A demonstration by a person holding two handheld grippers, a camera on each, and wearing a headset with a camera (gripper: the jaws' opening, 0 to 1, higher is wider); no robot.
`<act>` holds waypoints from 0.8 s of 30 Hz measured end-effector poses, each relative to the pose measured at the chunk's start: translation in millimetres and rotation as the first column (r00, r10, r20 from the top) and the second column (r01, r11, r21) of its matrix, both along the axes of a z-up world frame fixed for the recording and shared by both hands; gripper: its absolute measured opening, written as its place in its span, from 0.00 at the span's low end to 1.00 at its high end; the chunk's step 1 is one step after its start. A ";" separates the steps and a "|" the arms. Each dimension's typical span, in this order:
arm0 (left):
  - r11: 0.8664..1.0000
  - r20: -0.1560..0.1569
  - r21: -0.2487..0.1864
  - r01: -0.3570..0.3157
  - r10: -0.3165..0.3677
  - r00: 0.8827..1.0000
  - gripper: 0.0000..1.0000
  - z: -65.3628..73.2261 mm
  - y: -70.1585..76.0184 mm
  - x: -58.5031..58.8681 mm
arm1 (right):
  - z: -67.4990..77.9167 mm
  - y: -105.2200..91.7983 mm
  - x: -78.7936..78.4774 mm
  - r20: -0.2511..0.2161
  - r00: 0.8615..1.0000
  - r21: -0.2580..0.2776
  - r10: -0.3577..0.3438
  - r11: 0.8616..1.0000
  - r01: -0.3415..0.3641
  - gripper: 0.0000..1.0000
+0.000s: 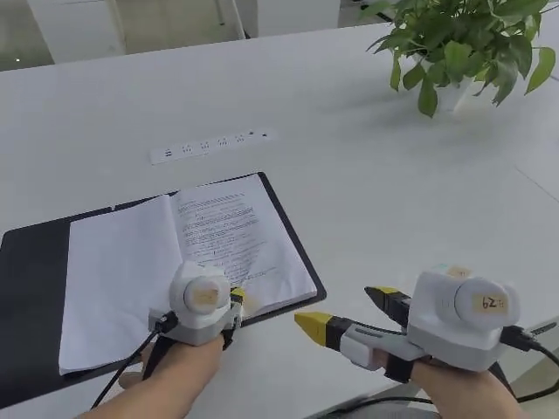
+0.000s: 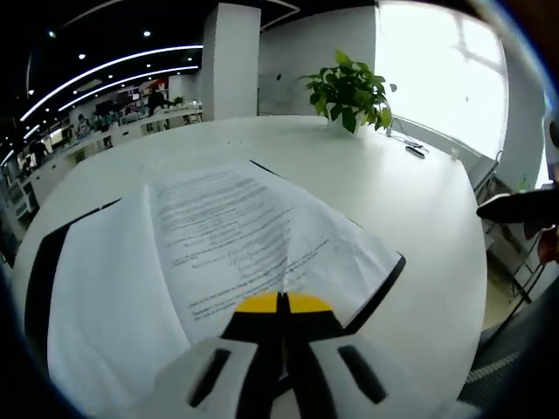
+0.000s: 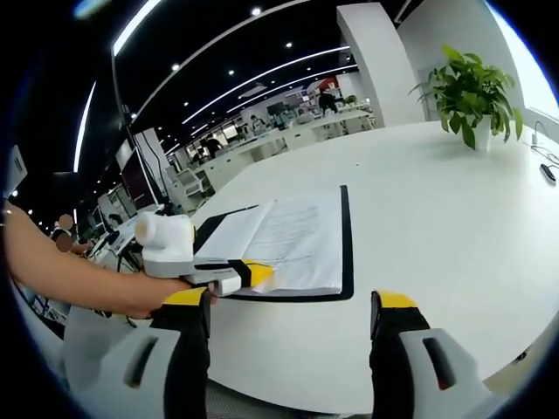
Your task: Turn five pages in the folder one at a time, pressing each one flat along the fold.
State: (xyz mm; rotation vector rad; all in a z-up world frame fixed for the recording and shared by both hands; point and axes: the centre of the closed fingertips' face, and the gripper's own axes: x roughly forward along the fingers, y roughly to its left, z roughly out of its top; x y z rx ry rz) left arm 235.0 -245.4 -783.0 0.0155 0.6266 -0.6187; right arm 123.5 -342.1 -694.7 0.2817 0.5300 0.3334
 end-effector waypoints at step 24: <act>0.883 -0.320 -0.347 -0.316 0.206 0.925 0.00 -0.8 7.9 4.4 | -11.9 6.4 34.1 -0.006 0.999 0.029 0.043 0.999 -0.042 0.61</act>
